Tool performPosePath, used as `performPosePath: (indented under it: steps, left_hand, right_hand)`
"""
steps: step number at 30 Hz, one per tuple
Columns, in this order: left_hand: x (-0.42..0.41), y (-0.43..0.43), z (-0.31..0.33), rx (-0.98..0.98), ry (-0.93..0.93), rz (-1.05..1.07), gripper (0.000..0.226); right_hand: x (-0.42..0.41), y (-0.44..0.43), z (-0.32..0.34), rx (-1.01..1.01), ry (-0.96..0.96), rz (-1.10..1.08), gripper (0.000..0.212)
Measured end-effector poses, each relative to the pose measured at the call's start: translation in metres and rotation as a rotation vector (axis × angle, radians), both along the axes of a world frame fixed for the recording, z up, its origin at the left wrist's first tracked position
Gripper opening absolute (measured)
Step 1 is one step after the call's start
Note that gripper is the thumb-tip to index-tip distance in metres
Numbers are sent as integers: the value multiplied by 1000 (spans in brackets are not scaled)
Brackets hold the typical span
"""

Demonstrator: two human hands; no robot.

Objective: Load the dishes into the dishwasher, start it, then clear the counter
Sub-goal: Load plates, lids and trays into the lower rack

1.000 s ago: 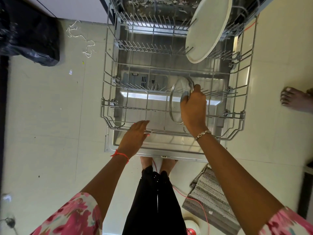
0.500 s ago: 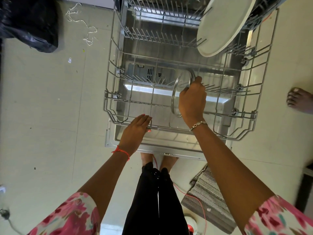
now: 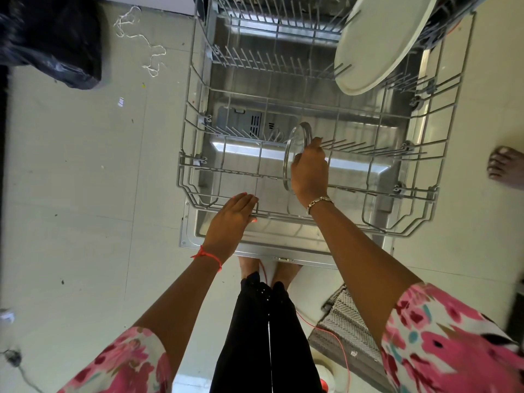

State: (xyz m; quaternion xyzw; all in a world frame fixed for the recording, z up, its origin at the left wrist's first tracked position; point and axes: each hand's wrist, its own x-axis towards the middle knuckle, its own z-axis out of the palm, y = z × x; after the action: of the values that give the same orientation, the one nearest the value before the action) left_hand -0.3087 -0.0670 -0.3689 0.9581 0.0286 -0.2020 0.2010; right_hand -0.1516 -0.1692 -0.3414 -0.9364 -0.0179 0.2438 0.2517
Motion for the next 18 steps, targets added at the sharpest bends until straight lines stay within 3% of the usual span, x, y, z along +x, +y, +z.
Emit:
performPosePath:
  steps: [8, 12, 16, 18]
  left_hand:
    - [1, 2, 2, -48, 61, 19, 56]
    - [-1, 6, 14, -66, 87, 70, 58]
    - [2, 24, 72, -28, 116, 77, 61]
    - [6, 42, 116, -58, 132, 140, 74]
  right_hand:
    - [11, -15, -7, 158, 233, 49, 74]
    - [12, -25, 13, 133, 243, 39, 82]
    - [5, -23, 70, 20, 217, 209, 69]
    - [0, -13, 116, -17, 198, 319, 62]
